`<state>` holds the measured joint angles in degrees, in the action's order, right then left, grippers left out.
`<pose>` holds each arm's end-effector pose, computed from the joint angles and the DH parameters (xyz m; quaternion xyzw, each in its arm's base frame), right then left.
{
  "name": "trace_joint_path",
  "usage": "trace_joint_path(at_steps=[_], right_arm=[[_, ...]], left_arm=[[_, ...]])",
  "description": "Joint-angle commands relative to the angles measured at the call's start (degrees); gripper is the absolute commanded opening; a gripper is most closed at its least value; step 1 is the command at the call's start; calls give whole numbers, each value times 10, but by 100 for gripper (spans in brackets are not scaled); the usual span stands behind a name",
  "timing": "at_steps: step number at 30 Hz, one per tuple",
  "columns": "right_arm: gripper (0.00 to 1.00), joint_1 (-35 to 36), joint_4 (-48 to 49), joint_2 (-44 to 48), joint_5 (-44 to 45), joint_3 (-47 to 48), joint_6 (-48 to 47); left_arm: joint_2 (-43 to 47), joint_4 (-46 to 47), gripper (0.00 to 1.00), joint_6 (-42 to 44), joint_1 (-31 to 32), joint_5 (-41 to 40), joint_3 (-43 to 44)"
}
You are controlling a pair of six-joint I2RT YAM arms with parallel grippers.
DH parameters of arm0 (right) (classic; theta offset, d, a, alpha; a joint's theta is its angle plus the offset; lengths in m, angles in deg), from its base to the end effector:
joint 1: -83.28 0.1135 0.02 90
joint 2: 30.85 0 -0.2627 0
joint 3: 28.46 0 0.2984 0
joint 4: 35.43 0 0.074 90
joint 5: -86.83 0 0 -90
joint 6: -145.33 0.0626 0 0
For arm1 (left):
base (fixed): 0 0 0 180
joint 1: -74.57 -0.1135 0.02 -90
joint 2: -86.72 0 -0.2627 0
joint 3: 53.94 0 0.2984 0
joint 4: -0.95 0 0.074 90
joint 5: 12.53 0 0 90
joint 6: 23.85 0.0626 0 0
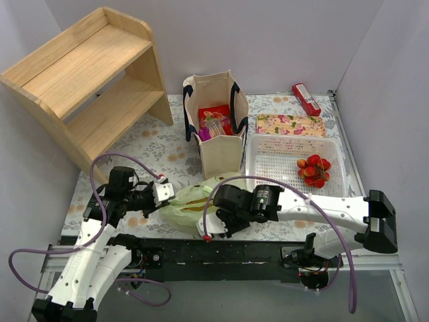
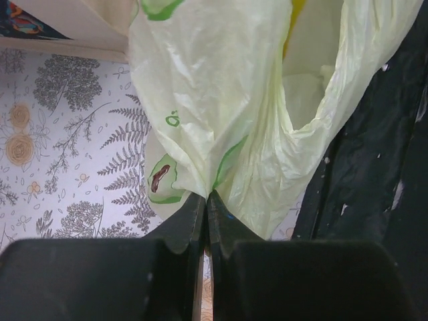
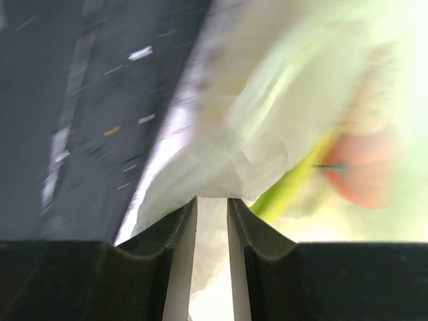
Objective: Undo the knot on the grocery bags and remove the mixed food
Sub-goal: Pick up the fake bread from the takeout bag.
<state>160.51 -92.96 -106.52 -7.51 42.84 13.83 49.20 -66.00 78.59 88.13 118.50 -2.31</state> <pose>0.0654 0.3100 0.2249 -0.8388 0.4861 0.1094 0.2196 0.1598 -0.0808 0.2496 0.3085 0.8399 -0.3351 0.2952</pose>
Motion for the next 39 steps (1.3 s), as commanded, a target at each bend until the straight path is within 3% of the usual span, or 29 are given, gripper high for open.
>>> trace_joint_path(at_steps=[1,6,9,11,16,20,23,27,28,32,35,39], right_arm=[[31,-46,60,-47,32,81,45],[38,-81,75,-84,4,117,76],[39,-81,74,-114,-8,146,91],[39,-82,65,-135,-17,192,98],[34,-81,-50,-114,-167,269,36],[30,-46,-108,-53,-126,214,-71],[32,-22,-80,11,-81,118,-108],[32,-16,-36,45,-57,121,-81],[32,-17,-34,34,-54,158,-72],[29,-19,-17,1,-34,243,-46],[26,-21,0,-20,-2,271,-41],[23,-35,37,-15,22,248,-26]], left_arm=[[3,-23,0,114,-1,-9,-29],[29,-2,0,144,-1,-15,-48],[31,31,0,104,-1,-14,-47],[25,75,0,29,-1,-24,-44],[-14,88,0,-25,-2,-37,-14],[-17,138,0,-115,-2,-39,-7],[-29,162,0,-152,-1,-10,15],[-59,162,1,-189,-2,18,52],[-63,161,4,-196,-2,22,66],[-77,137,59,-217,-2,33,104],[-89,83,75,-233,-1,23,150],[-94,-32,80,-187,-1,39,197]])
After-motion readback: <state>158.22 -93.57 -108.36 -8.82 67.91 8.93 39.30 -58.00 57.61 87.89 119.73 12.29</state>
